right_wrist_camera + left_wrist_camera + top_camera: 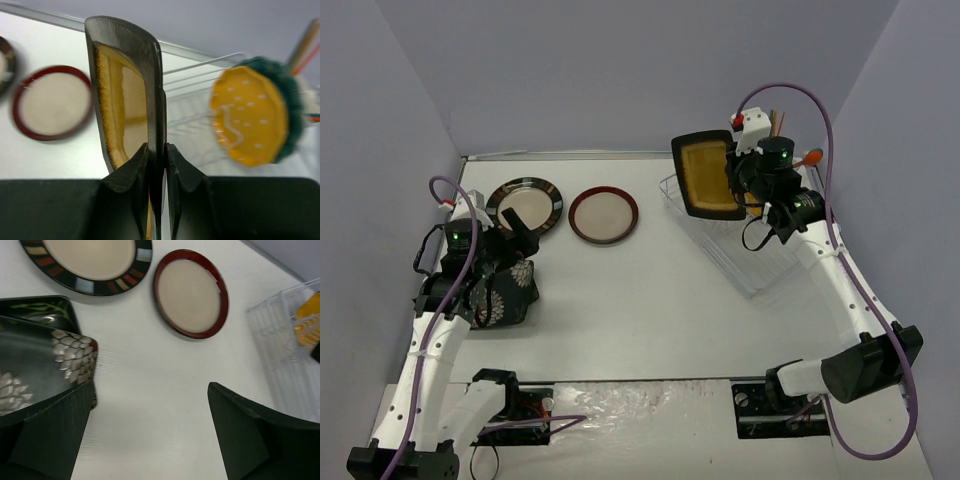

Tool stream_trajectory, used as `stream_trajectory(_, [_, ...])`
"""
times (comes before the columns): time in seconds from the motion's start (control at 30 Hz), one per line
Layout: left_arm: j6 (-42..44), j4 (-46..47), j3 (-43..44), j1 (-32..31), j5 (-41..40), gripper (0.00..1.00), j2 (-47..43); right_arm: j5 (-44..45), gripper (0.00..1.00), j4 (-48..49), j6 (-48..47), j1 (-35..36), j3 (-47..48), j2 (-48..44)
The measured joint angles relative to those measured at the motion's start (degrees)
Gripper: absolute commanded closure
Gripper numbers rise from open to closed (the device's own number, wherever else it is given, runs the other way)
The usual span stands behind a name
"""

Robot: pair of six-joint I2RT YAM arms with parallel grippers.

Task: Load the plates into the dish rack

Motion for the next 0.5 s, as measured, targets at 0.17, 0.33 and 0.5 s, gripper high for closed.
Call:
stream_trajectory(0.17, [9.28, -4.13, 1.01, 0.00, -4.54, 0.03, -0.16, 9.15, 1.00, -4.43, -16.43, -1.74, 2.72, -0.59])
stream_trajectory(0.33, [14.73, -5.39, 0.72, 0.00, -7.33, 0.03, -0.57, 15.60, 1.00, -5.65, -28.36, -3.53, 4.66, 2.78])
stream_trajectory(0.5, [17.24, -5.15, -2.27, 0.00, -9.43, 0.03, -1.84, 19.36, 1.00, -4.73, -36.35, -3.84, 5.52, 7.11])
